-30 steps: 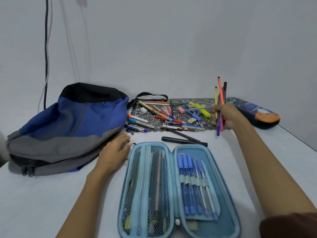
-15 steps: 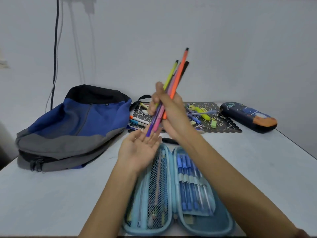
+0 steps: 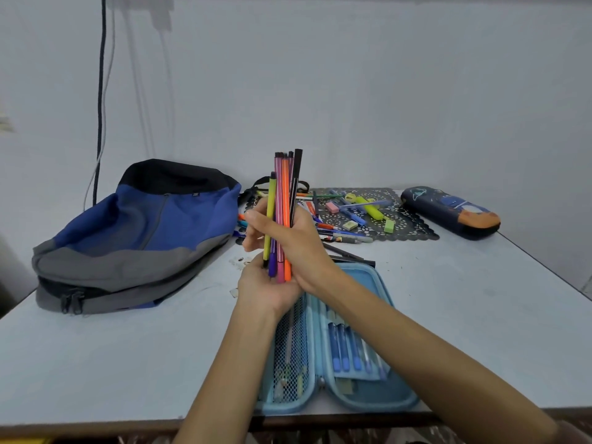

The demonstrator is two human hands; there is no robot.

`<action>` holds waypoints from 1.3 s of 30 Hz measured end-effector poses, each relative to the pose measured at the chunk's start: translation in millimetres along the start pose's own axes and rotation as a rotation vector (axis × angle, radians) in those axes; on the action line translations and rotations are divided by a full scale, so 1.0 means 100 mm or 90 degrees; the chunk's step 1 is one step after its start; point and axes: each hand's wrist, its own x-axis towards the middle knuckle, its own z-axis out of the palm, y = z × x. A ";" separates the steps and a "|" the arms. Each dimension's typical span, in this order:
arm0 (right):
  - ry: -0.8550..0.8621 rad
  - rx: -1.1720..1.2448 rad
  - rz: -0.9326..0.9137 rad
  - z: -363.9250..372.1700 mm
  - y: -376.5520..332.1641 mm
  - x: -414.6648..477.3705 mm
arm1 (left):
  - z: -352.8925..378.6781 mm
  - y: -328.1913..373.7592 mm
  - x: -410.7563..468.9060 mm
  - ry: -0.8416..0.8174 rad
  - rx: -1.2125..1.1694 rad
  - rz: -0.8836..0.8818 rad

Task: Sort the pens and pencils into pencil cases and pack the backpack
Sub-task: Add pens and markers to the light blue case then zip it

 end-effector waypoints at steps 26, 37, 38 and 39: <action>-0.037 -0.012 0.077 -0.12 -0.35 0.15 | 0.00 -0.09 -0.09 -0.055 -0.086 -0.062; 0.045 -0.336 0.044 -0.25 -0.42 0.22 | 0.01 -0.05 -0.05 -0.052 -0.059 -0.082; 0.042 -0.345 0.052 -0.28 -0.43 0.23 | 0.01 -0.05 -0.05 -0.050 -0.054 -0.080; 0.043 -0.356 0.056 -0.31 -0.43 0.24 | 0.01 -0.06 -0.05 -0.048 -0.046 -0.077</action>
